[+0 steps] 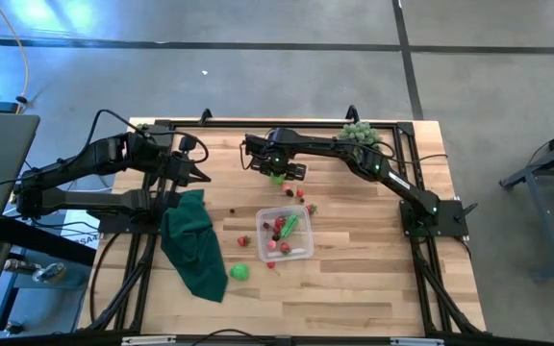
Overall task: Pick and placing Produce into tupperware
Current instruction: Put the green cabbage into the transparent bin
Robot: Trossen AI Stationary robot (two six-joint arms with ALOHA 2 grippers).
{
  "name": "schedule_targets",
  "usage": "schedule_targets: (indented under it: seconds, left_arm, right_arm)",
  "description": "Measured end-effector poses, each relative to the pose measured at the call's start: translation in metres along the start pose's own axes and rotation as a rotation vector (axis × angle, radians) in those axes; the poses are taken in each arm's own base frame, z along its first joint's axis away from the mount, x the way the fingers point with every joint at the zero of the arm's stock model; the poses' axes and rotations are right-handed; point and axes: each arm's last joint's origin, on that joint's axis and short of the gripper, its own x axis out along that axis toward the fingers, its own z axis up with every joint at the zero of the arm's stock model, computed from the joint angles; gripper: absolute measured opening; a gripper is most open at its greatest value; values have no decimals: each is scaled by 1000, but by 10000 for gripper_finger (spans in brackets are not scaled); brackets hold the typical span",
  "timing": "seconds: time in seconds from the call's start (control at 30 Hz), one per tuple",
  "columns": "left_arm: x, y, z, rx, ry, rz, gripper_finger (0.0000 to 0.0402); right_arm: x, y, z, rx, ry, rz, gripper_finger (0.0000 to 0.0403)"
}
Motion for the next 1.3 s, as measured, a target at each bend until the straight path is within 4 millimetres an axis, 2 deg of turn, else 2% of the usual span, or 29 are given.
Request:
schedule_targets:
  seconds: [0.37,0.53,0.7,0.9,1.17,1.3]
  left_arm:
    - [0,0,0,0,0,0,1]
    - [0,0,0,0,0,0,1]
    - [0,0,0,0,0,0,1]
    - [0,0,0,0,-1,0,1]
    - [0,0,0,0,0,1,1]
    - [0,0,0,0,0,0,1]
  right_arm:
    - [0,1,0,-51,-3,8,233]
    - [-8,5,-4,-102,-19,30,232]
    - [-28,7,-8,-168,-78,37,232]
    - [-57,-1,-13,-255,-104,47,232]
    - [-102,-15,-30,-541,-182,39,232]
    - [-125,-22,-47,-677,-225,66,232]
